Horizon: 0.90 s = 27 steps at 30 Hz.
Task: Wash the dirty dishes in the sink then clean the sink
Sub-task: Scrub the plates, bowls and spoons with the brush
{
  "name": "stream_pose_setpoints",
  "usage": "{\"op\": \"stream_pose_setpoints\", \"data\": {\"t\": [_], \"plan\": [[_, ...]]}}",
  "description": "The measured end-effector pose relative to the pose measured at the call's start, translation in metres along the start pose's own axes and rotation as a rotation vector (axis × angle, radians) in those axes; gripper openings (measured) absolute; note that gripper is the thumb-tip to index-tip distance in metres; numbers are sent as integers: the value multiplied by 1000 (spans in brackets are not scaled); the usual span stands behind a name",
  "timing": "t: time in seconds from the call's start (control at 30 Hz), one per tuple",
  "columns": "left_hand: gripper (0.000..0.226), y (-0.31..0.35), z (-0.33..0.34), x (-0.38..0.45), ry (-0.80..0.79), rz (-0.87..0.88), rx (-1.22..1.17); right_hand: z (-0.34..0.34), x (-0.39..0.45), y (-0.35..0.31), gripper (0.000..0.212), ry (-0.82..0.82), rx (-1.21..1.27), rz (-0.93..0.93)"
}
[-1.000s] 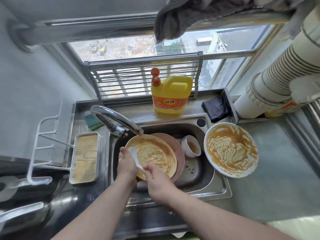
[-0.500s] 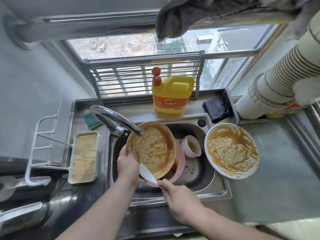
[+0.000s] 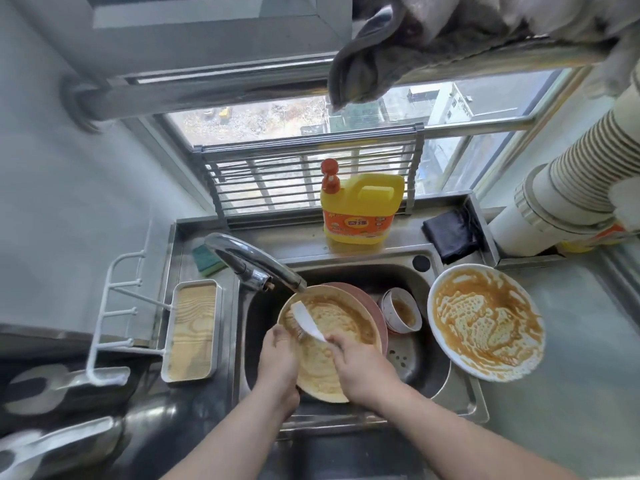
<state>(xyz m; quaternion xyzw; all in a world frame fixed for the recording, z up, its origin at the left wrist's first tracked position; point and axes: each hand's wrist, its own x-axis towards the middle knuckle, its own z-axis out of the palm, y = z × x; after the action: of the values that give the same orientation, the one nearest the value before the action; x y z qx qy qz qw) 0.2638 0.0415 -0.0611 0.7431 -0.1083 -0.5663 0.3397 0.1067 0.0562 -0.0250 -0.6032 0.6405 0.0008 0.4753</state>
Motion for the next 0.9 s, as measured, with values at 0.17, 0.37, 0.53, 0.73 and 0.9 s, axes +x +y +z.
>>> {"op": "stream_pose_setpoints", "data": {"t": [0.17, 0.37, 0.53, 0.73, 0.9], "plan": [[26, 9, 0, 4, 96, -27, -52, -35, -2, 50, 16, 0, -123, 194], [34, 4, -4, 6, 113, -51, 6, 23, -42, 4, 21, -109, 5, 29], [41, -2, -2, -4, 9, -147, -13, -26, 10, 27, 39, -21, -254, 145], [42, 5, -16, 2, 105, -208, 39, 11, -50, 45, 14, -145, -106, 80], [38, -18, -12, -19, -11, -124, 60, -3, -7, 2, 27, -61, -61, 41]]}}
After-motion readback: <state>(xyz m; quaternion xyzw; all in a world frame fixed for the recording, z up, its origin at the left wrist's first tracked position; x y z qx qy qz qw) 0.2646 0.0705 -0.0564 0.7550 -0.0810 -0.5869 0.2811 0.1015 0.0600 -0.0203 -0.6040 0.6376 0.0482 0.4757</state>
